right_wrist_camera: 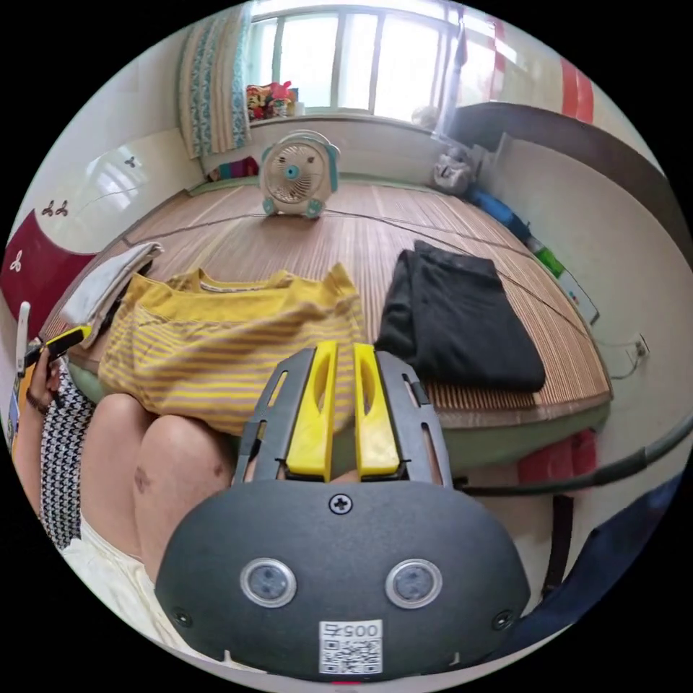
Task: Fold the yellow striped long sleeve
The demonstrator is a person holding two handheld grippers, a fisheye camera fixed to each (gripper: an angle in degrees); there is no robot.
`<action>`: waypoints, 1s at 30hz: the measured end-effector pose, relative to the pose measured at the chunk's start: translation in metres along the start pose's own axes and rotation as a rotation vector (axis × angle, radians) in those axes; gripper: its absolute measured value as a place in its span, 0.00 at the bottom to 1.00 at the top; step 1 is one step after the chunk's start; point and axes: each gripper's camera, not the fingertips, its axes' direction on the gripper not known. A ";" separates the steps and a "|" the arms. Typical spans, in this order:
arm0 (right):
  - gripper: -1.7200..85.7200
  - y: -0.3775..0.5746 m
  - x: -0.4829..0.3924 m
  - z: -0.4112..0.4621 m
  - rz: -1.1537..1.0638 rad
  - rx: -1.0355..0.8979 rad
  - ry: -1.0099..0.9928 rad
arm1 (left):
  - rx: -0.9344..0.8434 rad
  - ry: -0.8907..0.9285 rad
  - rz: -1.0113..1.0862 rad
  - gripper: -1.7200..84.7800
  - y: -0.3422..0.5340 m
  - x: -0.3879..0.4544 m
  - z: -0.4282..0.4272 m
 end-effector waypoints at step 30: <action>0.01 -0.084 -0.090 0.062 0.102 0.235 0.011 | 0.189 0.047 0.102 0.06 -0.080 0.068 0.055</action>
